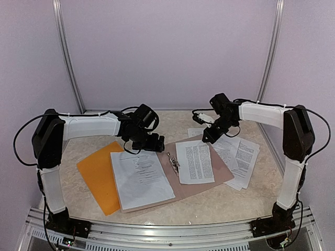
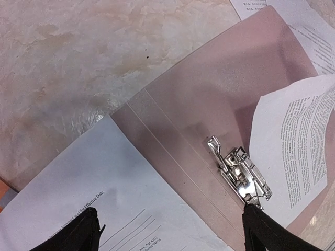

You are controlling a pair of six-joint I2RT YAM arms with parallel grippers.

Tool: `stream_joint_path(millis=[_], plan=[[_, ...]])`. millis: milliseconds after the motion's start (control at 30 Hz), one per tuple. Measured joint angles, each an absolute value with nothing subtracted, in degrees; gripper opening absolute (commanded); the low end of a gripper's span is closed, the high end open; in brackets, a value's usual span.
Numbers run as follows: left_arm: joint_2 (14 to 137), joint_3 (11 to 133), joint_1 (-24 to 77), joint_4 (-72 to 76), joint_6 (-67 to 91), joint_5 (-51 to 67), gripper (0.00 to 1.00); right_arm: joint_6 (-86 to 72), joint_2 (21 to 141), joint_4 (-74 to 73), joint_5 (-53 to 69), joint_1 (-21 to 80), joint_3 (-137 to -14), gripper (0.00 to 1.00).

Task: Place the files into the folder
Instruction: Place the file in the spring clip on the folder.

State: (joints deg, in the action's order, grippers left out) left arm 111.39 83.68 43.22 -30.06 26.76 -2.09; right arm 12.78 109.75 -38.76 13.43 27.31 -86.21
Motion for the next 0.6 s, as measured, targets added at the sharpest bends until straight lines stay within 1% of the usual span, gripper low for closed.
stream_joint_path(millis=[600], plan=[[111.4, 83.6, 43.2, -30.1, 26.7, -2.7, 0.91, 22.1, 118.9, -43.9, 15.7, 27.3, -97.1, 0.00]])
